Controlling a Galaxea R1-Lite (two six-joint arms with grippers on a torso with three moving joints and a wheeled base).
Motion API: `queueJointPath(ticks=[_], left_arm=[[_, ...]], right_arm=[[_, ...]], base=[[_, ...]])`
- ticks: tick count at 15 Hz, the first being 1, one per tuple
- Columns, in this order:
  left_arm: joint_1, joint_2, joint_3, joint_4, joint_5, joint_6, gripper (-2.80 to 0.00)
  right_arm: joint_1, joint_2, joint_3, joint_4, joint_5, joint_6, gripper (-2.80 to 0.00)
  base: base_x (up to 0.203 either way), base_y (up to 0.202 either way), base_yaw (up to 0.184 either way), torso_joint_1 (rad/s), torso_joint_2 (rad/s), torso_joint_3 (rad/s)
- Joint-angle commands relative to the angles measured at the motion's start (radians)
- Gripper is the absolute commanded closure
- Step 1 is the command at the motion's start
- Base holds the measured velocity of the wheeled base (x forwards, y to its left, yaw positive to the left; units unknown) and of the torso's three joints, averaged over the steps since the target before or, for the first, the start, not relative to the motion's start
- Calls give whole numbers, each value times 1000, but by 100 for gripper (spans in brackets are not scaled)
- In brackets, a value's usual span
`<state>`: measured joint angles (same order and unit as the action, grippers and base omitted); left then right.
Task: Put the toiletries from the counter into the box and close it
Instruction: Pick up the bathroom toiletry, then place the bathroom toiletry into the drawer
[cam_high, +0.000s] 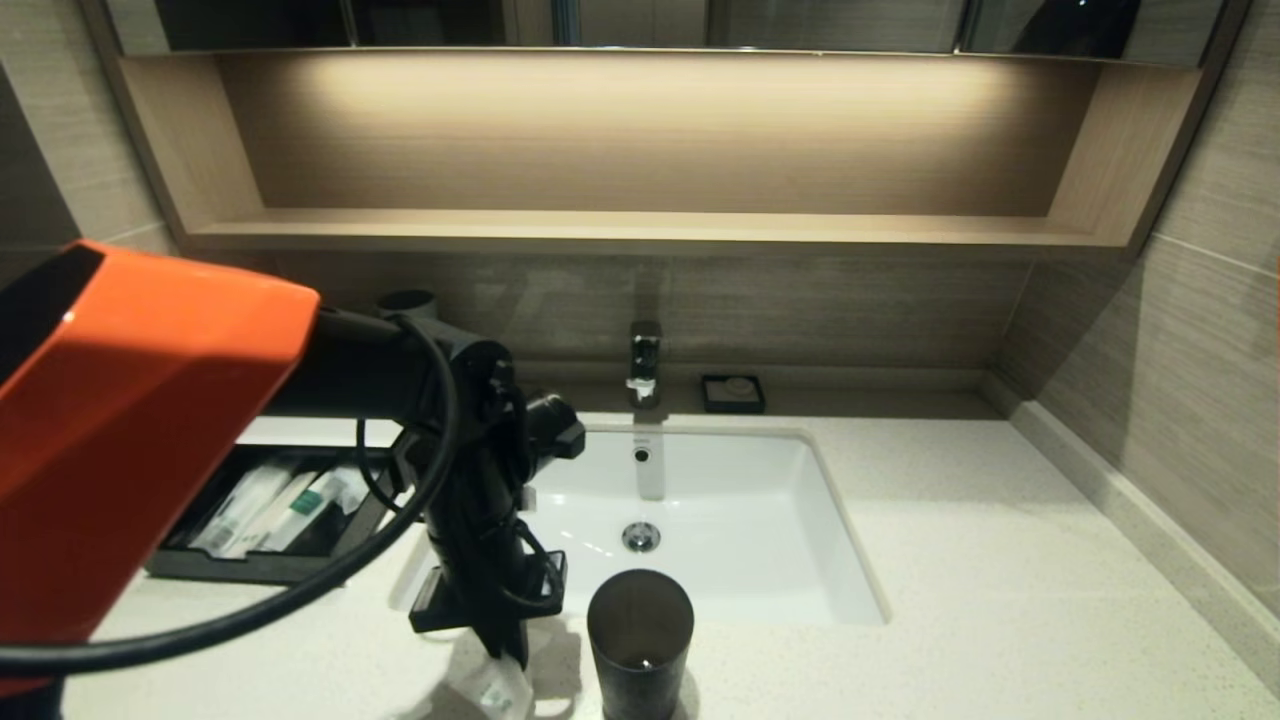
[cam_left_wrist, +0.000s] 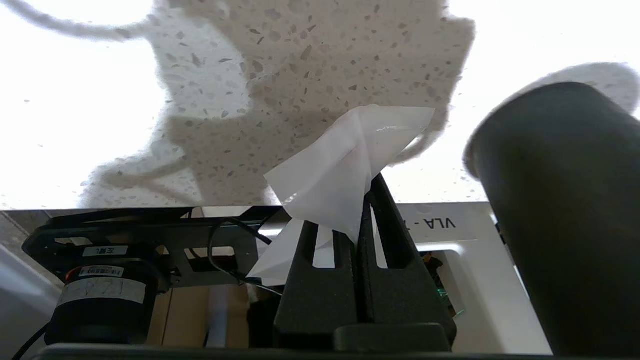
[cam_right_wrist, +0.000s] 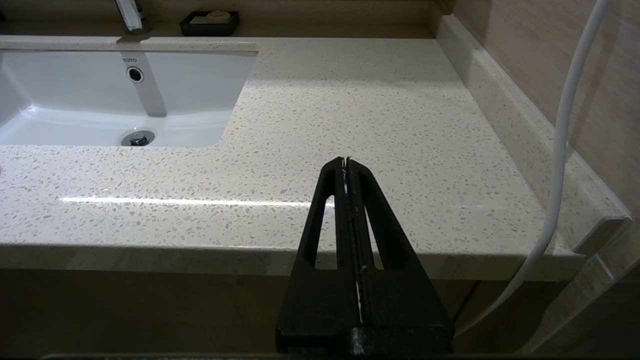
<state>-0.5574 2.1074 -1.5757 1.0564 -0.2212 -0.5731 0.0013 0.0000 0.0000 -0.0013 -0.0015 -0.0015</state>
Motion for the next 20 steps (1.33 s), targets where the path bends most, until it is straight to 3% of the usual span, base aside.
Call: queueJointPath(ticks=[1, 5, 13, 20], left_arm=[[18, -69, -15, 8, 12, -8, 0], [104, -146, -50, 25, 65, 1, 0], [239, -209, -93, 28, 76, 71, 0], [359, -212, -122, 26, 92, 74, 0]], right_arm=[[0, 0, 2, 0, 0, 0, 0], [0, 0, 0, 0, 0, 0, 0], [0, 0, 0, 0, 0, 0, 0], [0, 0, 2, 0, 0, 0, 0]], base=[[0, 0, 0, 0, 0, 0], [0, 0, 0, 0, 0, 0], [0, 0, 0, 0, 0, 0], [0, 0, 0, 0, 0, 0]])
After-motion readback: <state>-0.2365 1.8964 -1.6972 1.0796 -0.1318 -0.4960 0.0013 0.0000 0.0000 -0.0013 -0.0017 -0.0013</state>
